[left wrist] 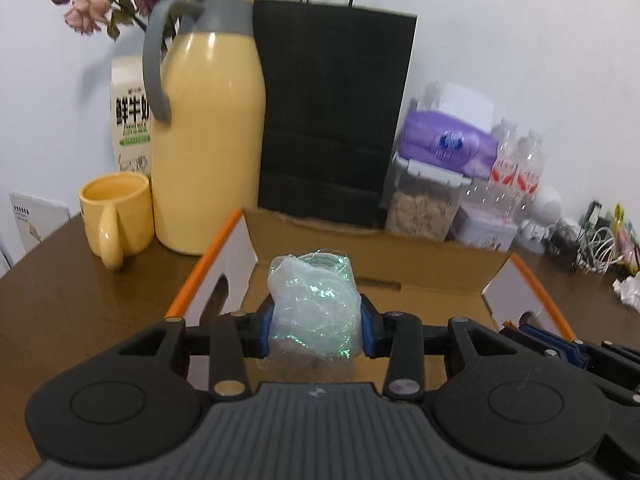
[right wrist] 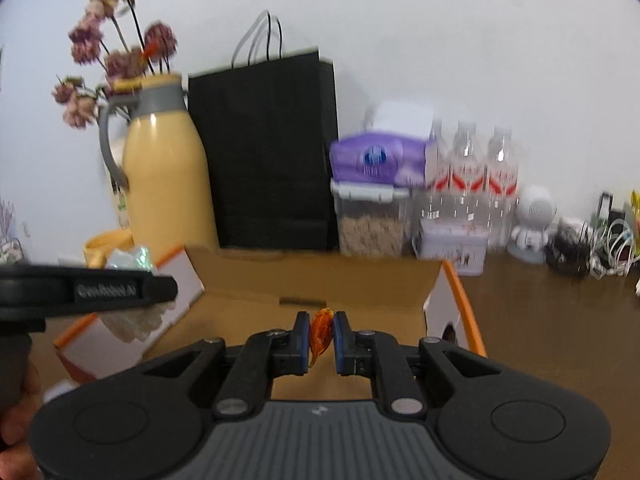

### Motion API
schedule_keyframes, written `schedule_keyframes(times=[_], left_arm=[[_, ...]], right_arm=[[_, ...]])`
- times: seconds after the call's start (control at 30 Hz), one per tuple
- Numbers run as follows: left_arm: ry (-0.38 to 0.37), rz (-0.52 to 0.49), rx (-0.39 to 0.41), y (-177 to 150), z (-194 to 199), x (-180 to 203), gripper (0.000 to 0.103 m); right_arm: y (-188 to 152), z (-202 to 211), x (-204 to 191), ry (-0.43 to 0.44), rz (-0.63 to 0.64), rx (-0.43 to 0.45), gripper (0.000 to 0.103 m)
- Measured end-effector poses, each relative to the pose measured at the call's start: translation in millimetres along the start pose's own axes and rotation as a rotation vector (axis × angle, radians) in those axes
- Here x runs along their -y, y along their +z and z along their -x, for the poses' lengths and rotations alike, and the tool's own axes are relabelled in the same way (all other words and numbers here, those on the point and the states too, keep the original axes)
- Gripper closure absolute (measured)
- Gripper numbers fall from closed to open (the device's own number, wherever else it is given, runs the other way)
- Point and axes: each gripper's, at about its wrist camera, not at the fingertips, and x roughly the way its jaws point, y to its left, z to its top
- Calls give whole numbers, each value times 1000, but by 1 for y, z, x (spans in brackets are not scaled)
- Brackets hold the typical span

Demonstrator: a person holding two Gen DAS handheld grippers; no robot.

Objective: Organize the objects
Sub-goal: 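Carry both items into the cardboard box and open both tools, then move the right tool to the white round puck and close on it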

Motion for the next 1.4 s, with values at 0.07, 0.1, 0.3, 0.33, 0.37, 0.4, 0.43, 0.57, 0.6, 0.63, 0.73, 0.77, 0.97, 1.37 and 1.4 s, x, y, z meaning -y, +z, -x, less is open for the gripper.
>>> schedule_keyframes(times=[0.07, 0.1, 0.3, 0.33, 0.37, 0.4, 0.43, 0.57, 0.6, 0.63, 0.73, 0.77, 0.97, 1.37, 1.4], left_arm=[[4, -15, -7, -4, -3, -1, 62], [4, -19, -12, -4, -4, -1, 62], [23, -32, -38, -8, -9, -1, 44], [29, -34, -33, -7, -7, -1, 32], [34, -36, -24, -6, -6, -1, 25], [41, -38, -12, -5, -3, -1, 12], [48, -39, 4, -5, -1, -1, 2], [48, -35, 26, -2, 4, 0, 0], [44, -30, 24, -2, 4, -1, 0], [42, -30, 24, -1, 5, 0, 0], [38, -31, 28, 0, 7, 1, 0], [36, -30, 31, 1, 9, 1, 0], [-13, -16, 66, 9, 36, 2, 0], [-85, -42, 169, 7, 130, -22, 0], [-79, -42, 169, 5, 136, -26, 0]], right_arm=[[-4, -7, 0, -2, 5, -26, 92], [-7, -10, 0, -5, 8, -37, 92], [-11, -15, 3, -15, -6, -64, 91], [-11, -15, 4, -17, -9, -67, 90], [-11, -15, 4, -23, -14, -72, 90], [-11, -15, 5, -28, -17, -76, 78], [-11, -16, 6, -36, -24, -84, 69], [-9, -14, 8, -53, -39, -81, 10], [-9, -13, 9, -54, -41, -81, 2], [-8, -14, 9, -54, -43, -84, 0], [-6, -14, 12, -51, -60, -97, 0], [-6, -14, 12, -51, -63, -97, 0], [2, 5, 11, -55, -52, -71, 0], [-7, 105, 17, -59, 10, 55, 0], [-10, 111, 18, -60, 16, 54, 0]])
